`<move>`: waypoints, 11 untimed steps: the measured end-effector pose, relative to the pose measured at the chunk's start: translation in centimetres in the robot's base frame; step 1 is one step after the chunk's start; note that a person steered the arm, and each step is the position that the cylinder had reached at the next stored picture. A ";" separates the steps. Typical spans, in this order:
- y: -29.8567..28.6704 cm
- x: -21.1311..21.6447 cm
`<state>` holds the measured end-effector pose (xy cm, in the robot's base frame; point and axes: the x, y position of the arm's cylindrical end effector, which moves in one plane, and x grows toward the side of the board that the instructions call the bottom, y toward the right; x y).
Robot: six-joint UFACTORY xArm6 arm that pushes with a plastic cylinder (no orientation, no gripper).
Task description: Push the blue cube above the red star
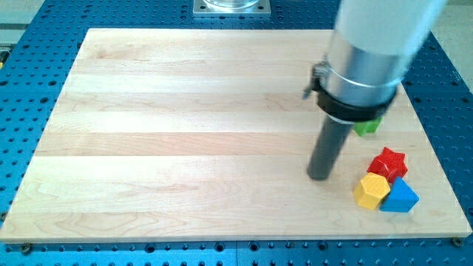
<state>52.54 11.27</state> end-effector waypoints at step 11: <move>15.0 -15.0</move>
<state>37.52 26.24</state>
